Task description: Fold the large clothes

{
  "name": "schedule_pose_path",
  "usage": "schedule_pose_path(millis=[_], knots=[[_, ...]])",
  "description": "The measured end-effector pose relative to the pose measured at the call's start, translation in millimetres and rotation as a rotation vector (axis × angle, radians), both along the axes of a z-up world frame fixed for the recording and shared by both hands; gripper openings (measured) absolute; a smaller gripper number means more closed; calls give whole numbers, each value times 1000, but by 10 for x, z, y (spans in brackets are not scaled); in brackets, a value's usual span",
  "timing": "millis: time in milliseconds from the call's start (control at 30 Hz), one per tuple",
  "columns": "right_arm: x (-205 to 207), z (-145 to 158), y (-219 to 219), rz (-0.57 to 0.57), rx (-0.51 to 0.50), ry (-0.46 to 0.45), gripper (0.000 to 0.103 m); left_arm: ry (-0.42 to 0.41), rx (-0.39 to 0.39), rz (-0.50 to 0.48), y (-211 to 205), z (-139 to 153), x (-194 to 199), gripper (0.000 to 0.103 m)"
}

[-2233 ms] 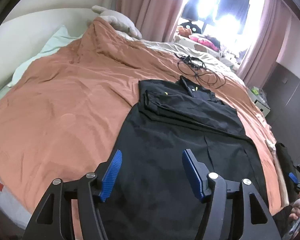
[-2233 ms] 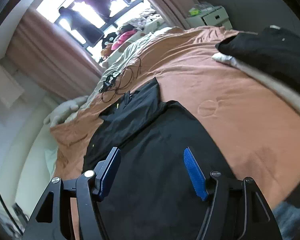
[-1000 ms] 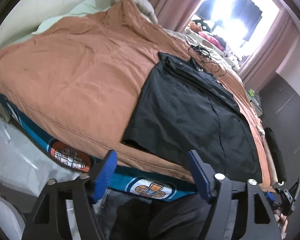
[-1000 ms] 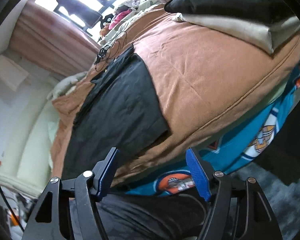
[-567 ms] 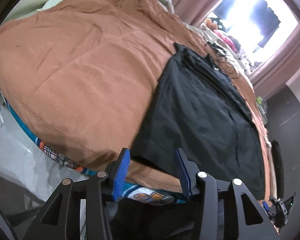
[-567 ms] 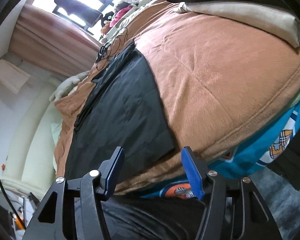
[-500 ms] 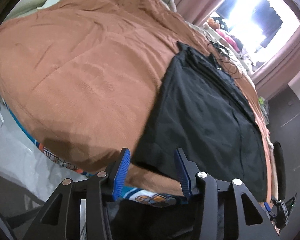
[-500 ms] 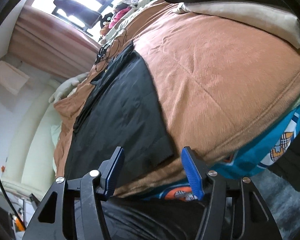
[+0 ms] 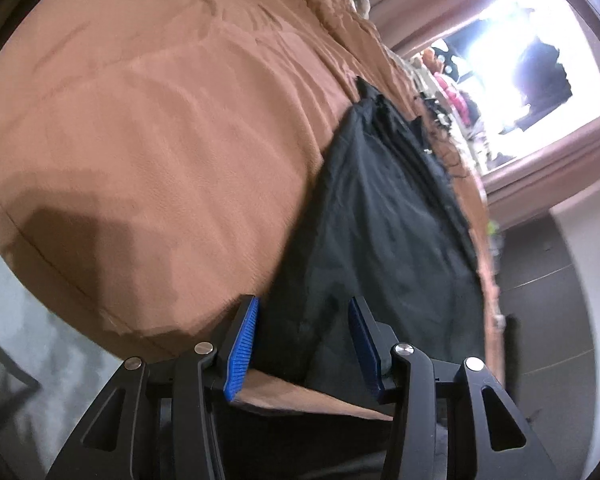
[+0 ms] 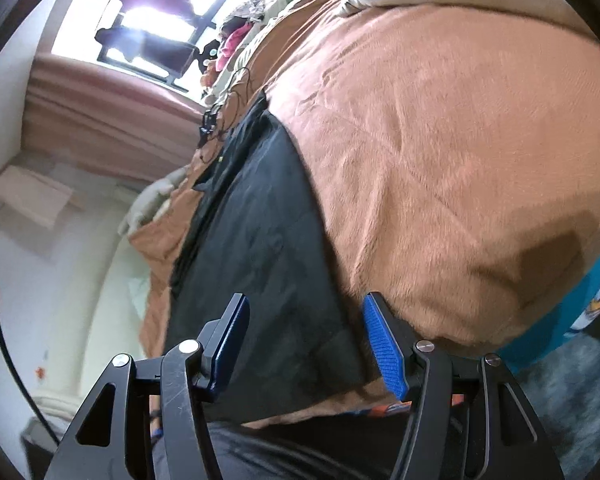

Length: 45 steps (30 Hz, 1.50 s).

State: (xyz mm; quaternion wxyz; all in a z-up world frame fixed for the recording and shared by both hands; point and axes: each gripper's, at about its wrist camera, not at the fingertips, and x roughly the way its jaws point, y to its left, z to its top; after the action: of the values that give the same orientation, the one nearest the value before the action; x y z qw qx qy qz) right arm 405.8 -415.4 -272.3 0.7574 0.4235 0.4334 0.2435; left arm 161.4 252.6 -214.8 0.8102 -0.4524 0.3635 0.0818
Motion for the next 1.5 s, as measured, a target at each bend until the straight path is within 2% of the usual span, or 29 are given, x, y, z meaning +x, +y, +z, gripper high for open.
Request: schedule_pose_path(millis=[133, 300, 400, 433, 467, 500, 533, 567, 600, 633, 767, 867, 1000, 1333, 1500], knots=[[-94, -48, 58, 49, 74, -11, 61, -71, -82, -19, -78, -1, -56, 48], [-100, -64, 123, 20, 74, -6, 60, -77, -81, 6, -119, -9, -10, 48], [-45, -46, 179, -9, 49, 5, 54, -68, -57, 27, -133, 22, 69, 48], [-13, -45, 210, -17, 41, 13, 48, -49, -32, 38, -143, 30, 122, 47], [23, -54, 243, -26, 25, 27, 37, -36, -18, 48, -150, 25, 157, 45], [69, -63, 268, -33, 11, 40, 29, -23, -4, 59, -161, 22, 192, 38], [108, -91, 297, -42, -6, 62, 15, -5, 15, 74, -168, 13, 225, 27], [139, -117, 314, -50, -9, 77, 8, 10, 25, 84, -171, 4, 250, 19], [154, -120, 313, -57, -4, 79, 7, 25, 24, 97, -169, -12, 260, 9], [150, -97, 295, -68, -1, 72, 5, 18, 12, 109, -164, -15, 246, 4], [83, 151, 258, -90, -28, 13, 4, -42, 39, 124, -185, 182, 155, 2], [30, 418, 273, -103, -87, -36, 4, -75, 44, 119, -202, 361, 112, 2], [-104, 785, 320, -128, -170, -101, 4, -113, 99, 120, -285, 656, 6, 2], [-579, 1328, 72, -131, -175, -225, 4, -235, 173, 122, -521, 1286, -477, 1], [-879, 1559, -144, -142, -146, -265, 4, -302, 178, 127, -633, 1557, -790, 2]])
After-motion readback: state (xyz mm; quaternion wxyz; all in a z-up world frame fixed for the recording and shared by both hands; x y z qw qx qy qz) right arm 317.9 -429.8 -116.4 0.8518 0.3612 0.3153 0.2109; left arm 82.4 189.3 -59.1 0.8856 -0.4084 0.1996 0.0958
